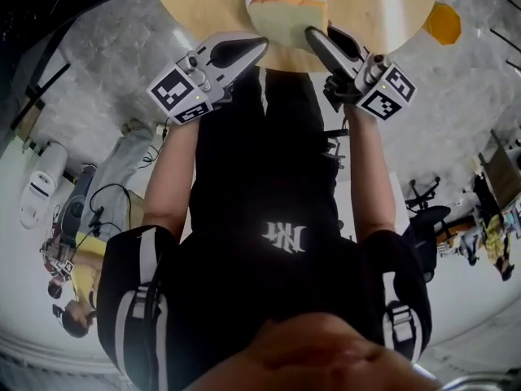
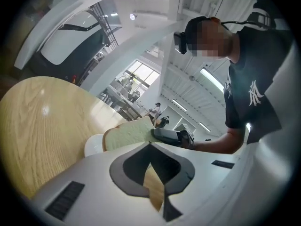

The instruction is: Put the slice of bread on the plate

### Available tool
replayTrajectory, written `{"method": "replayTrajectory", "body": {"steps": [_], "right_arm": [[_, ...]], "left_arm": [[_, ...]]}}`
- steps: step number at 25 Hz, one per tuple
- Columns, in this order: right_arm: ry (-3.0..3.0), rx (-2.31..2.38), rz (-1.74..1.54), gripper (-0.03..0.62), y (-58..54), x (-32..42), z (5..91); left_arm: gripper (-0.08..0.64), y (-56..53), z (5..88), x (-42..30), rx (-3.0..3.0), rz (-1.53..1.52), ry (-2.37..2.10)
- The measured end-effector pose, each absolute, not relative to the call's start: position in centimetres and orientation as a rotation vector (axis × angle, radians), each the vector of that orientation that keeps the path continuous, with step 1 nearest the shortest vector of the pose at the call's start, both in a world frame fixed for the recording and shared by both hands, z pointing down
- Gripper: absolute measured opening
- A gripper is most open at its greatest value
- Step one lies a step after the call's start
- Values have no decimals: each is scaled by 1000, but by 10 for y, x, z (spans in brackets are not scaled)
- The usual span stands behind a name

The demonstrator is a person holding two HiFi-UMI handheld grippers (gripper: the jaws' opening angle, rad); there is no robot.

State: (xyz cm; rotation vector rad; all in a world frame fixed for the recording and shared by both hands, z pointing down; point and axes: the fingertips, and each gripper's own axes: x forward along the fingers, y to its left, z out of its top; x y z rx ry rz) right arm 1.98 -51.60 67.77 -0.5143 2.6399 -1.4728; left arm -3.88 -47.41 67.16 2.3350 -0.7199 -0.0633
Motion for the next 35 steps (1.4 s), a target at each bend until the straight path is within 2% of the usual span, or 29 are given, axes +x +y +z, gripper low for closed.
{"method": "replayTrajectory", "body": {"steps": [14, 25, 28, 30, 35], "right_arm": [[2639, -650, -1549, 91, -519, -7, 710], [3147, -1087, -1063, 169, -525, 5, 727], [3252, -1190, -838, 218, -530, 13, 725], [3323, -1245, -694, 216, -530, 16, 728], [3306, -1273, -584, 212, -530, 16, 724]], "left_arm": [[11, -468, 680, -61, 2365, -156, -616], [11, -467, 674, -56, 2386, -180, -567], [11, -463, 673, -49, 2392, -178, -558], [11, -458, 676, -46, 2403, -165, -548], [11, -455, 682, -44, 2436, -135, -542]]}}
